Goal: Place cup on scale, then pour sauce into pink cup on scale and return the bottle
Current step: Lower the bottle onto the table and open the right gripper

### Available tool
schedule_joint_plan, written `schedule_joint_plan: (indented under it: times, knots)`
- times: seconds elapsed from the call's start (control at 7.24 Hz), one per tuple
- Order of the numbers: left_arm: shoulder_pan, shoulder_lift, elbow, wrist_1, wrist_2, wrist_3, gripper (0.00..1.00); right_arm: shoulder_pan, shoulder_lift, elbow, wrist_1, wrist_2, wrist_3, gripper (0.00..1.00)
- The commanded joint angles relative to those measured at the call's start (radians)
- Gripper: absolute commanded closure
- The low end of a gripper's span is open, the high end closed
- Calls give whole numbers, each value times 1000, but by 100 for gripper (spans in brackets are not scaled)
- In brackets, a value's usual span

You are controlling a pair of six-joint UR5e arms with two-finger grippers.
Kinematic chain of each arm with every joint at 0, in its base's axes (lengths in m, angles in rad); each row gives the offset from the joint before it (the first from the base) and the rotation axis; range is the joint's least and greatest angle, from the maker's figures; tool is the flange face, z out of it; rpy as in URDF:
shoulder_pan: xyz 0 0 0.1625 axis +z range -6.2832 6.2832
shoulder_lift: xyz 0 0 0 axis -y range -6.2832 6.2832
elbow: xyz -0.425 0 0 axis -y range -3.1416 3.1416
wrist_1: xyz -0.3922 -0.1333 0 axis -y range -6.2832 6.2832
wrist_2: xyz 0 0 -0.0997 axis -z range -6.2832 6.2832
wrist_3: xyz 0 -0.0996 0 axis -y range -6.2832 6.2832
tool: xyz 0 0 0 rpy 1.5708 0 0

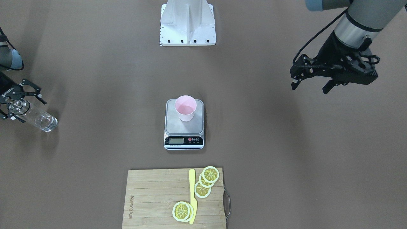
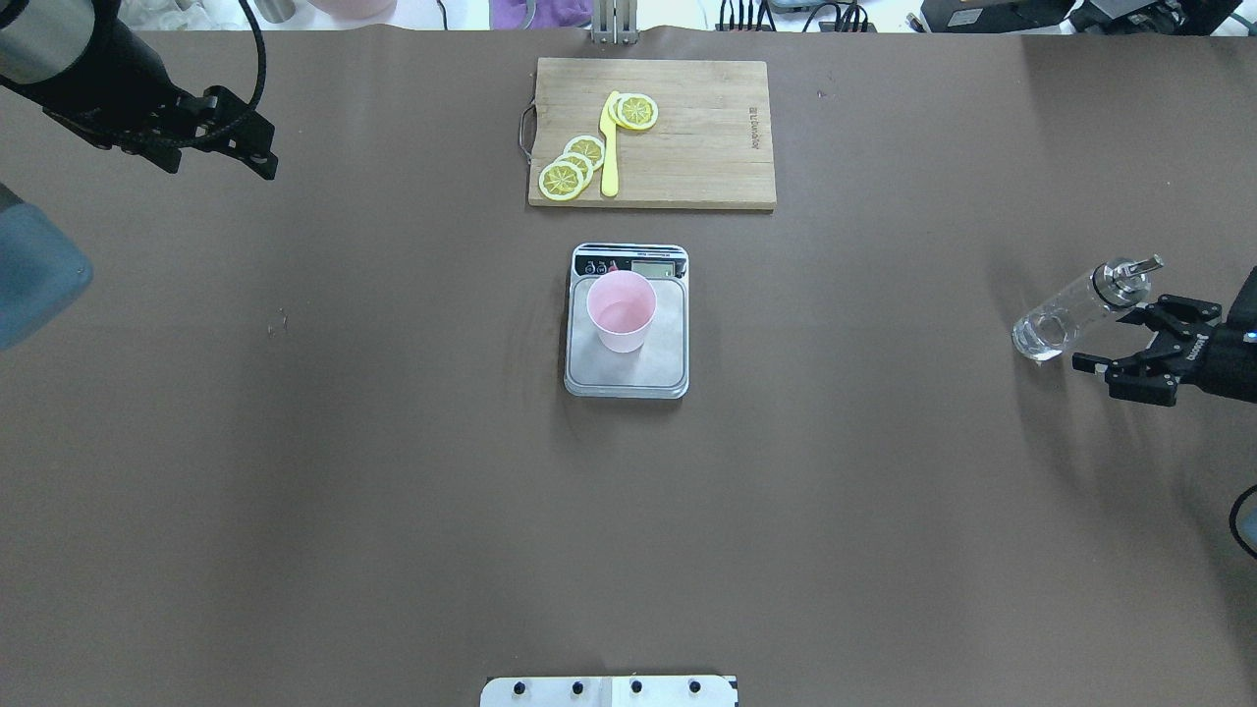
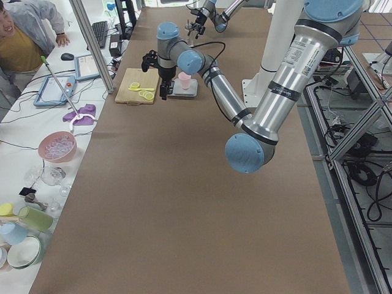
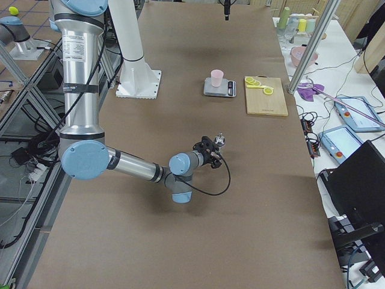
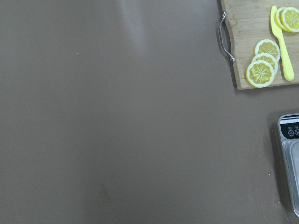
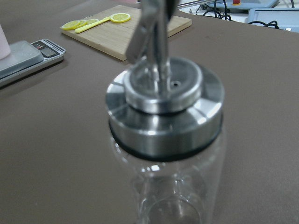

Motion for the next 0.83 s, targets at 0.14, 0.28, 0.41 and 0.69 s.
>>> schedule_joint_plan:
  times: [0.14,0.28,0.41,0.69]
  knots:
    - [12,2,-6,0,0,-13,3,1,-97,-3,78,1,26,0]
    - [12,0,-4,0,0,-13,3,5,-109,-3,78,1,27,0]
    - [12,0,-6,0,0,-16,3,33,-120,-19,75,-1,32,0]
    - [16,0,-6,-2,-2,-34,3,128,-109,-105,38,5,46,1]
